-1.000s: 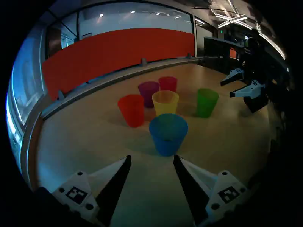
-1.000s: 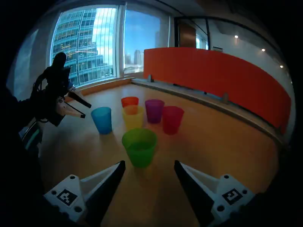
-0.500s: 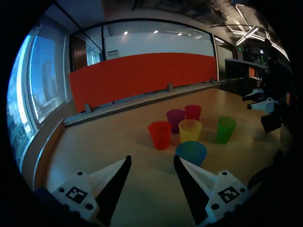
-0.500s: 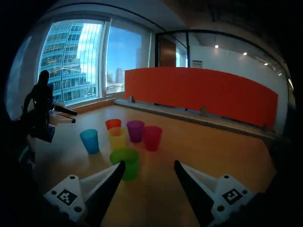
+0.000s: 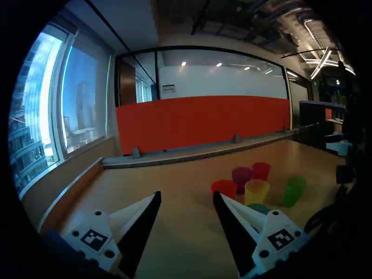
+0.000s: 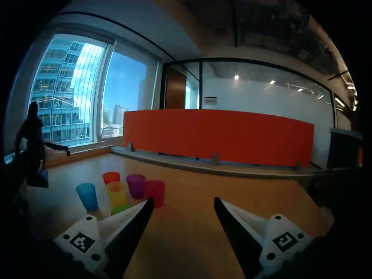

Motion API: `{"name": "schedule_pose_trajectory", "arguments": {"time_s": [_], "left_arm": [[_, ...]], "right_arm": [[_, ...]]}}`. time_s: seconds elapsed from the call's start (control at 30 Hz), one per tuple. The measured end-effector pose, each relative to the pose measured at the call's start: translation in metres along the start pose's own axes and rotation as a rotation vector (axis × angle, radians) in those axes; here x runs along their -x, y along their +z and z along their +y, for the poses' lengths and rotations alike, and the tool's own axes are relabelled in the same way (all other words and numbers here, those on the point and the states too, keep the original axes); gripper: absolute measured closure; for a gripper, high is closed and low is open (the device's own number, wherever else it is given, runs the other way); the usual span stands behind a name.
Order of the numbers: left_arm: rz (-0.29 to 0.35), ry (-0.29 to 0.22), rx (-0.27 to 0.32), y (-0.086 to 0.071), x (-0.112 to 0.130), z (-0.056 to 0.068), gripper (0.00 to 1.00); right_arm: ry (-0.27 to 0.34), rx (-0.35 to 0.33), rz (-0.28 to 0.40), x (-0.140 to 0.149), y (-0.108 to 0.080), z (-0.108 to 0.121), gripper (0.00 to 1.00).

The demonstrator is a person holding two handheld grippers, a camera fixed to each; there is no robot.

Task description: Pour water

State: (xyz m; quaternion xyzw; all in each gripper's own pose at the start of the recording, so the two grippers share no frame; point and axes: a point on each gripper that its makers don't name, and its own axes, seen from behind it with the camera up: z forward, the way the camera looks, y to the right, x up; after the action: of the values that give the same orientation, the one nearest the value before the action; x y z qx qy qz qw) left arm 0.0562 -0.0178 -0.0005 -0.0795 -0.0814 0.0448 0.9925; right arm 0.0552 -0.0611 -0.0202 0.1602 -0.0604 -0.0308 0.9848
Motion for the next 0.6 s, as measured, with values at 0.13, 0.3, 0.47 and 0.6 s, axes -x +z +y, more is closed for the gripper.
{"name": "schedule_pose_trajectory", "arguments": {"time_s": [0.13, 0.3, 0.47, 0.6], "left_arm": [[0.048, -0.042, -0.035, -0.004, -0.011, -0.007, 0.18], [0.081, -0.083, -0.062, -0.007, -0.017, -0.009, 0.18], [0.101, -0.095, -0.087, -0.01, -0.019, -0.01, 0.18], [0.117, -0.108, -0.113, -0.012, -0.019, -0.012, 0.18]], "right_arm": [[0.012, 0.064, 0.043, -0.011, -0.003, 0.014, 0.0], [0.015, 0.161, 0.093, -0.022, -0.009, 0.034, 0.0], [0.012, 0.242, 0.136, -0.031, -0.014, 0.05, 0.0], [0.021, 0.296, 0.164, -0.036, -0.019, 0.059, 0.0]]}}
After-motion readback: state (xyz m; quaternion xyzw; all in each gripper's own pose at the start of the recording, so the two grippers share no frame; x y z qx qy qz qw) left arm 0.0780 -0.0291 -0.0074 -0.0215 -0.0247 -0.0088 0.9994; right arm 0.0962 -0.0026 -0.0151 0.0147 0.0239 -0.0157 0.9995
